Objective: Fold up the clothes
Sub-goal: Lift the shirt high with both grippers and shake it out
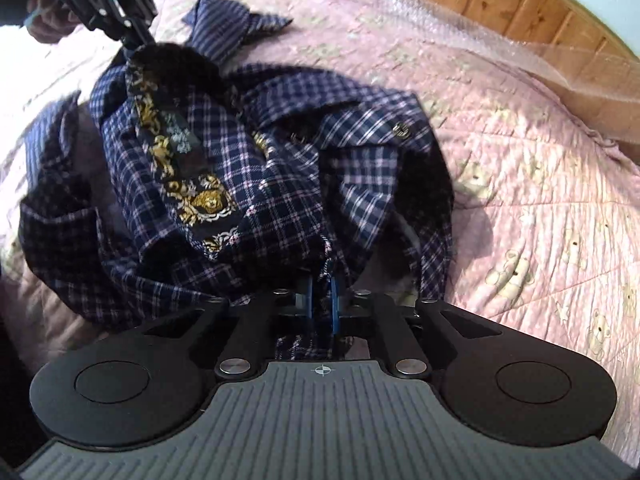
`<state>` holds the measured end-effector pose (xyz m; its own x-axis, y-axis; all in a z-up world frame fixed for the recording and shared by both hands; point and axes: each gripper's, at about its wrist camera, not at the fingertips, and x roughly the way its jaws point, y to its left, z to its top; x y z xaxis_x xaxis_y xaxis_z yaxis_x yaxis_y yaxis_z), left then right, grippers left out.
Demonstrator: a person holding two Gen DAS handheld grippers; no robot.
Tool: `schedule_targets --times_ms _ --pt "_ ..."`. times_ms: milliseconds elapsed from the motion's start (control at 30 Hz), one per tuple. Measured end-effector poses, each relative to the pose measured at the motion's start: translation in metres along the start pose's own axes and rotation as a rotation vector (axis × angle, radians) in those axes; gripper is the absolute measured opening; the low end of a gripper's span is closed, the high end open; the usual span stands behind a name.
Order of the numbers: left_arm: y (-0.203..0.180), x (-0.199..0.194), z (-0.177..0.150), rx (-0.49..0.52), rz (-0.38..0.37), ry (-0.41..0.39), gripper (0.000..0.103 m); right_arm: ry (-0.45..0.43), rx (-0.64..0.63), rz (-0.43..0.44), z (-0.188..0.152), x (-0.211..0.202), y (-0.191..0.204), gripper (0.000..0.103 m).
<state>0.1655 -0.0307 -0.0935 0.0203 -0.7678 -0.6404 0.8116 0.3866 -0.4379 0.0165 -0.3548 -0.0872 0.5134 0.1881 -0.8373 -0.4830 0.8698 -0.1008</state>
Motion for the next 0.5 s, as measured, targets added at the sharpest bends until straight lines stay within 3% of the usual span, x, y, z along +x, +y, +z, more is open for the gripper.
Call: schedule_targets --times_ms 200,500 --pt "-0.029 -0.093 0.030 -0.012 0.077 -0.305 0.003 -0.253 0.083 -0.125 0.036 -0.090 0.001 0.003" --pt "-0.162 -0.237 0.077 0.204 0.290 -0.661 0.002 -0.641 -0.012 -0.369 0.110 -0.256 0.046 0.003"
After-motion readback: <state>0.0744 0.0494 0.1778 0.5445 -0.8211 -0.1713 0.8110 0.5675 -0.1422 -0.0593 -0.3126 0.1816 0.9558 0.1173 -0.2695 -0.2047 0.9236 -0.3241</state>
